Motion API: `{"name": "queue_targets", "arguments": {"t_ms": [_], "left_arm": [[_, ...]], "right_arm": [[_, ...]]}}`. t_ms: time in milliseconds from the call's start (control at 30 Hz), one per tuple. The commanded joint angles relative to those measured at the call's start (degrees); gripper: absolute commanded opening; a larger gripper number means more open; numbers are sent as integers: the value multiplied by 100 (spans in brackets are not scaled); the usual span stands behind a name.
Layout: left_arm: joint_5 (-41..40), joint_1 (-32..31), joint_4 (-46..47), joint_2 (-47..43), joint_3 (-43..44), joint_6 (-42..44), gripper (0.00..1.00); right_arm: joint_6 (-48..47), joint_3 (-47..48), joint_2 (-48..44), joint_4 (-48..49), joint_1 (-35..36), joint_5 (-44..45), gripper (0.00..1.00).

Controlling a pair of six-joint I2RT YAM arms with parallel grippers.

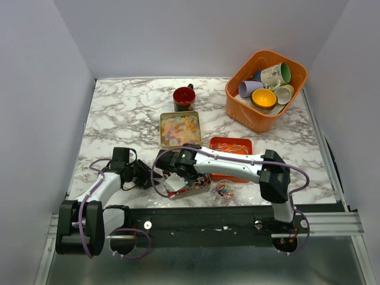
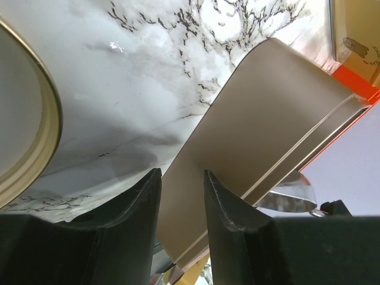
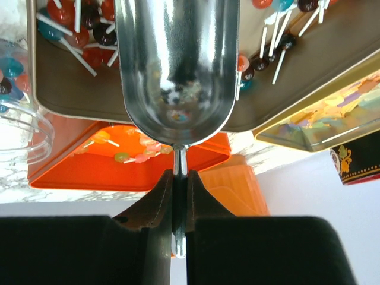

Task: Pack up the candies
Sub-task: Scoop the fake candies from the storage box.

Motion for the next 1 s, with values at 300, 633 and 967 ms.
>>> {"name": "queue_targets", "arguments": {"t_ms": [300,633,967], "left_arm": [[101,-95,368,507,117,-123,43],[198,-16,351,577,354,-229,41],[602,476,421,902,1039,-334,36]], "right_arm": [[103,110,593,647,245,-965,1],[595,242,901,1290,184,-1975,1],[692,22,663,1765,-475,-2959,1]]}}
